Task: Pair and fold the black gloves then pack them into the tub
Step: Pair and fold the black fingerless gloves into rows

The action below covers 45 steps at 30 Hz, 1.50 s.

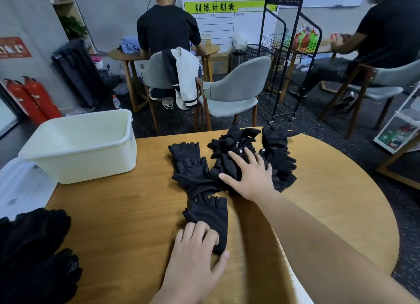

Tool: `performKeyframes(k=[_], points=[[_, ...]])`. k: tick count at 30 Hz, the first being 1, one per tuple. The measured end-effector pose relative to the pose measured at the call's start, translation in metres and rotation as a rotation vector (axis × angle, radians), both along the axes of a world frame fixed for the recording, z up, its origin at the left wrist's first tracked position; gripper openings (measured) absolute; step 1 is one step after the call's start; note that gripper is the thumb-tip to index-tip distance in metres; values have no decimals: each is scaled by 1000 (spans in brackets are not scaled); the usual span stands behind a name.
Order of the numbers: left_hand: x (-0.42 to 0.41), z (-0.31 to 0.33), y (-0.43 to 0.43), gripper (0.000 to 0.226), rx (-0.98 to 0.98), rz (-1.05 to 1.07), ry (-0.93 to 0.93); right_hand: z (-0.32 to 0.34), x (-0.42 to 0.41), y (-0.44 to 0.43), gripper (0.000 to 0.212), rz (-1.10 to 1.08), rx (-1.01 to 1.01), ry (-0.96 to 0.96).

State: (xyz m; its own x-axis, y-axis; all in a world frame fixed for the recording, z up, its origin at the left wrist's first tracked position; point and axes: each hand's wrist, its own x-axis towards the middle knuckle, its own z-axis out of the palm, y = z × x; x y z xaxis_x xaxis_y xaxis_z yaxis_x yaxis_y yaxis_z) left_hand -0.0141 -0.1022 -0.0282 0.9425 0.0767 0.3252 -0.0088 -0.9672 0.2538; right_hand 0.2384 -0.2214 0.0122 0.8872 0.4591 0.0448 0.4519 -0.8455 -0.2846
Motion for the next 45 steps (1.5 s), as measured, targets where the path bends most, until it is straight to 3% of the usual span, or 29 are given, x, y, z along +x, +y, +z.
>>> performKeyframes(k=[5,11,14,17,27,35,41,45], points=[[2,-3,1,30,8,-7,-6,21,29,-17,68,-240,97,-240],[7,-7,2,31,14,-6,-27,23,93,-51,75,-272,-170,-4],[8,-9,3,32,8,-4,-25,11,108,-51,75,-259,-214,136],[8,-9,3,31,6,-3,-15,0,113,-49,73,-265,-187,149],[3,0,-1,26,9,32,71,25,92,-61,60,-285,126,-352],[-2,9,-6,37,90,88,148,29,-31,-64,57,-145,214,-536],[-10,14,-9,41,125,91,142,-29,-142,-54,61,55,-14,-412],[-22,14,-9,40,107,103,154,-49,-179,-58,52,132,-23,-370]])
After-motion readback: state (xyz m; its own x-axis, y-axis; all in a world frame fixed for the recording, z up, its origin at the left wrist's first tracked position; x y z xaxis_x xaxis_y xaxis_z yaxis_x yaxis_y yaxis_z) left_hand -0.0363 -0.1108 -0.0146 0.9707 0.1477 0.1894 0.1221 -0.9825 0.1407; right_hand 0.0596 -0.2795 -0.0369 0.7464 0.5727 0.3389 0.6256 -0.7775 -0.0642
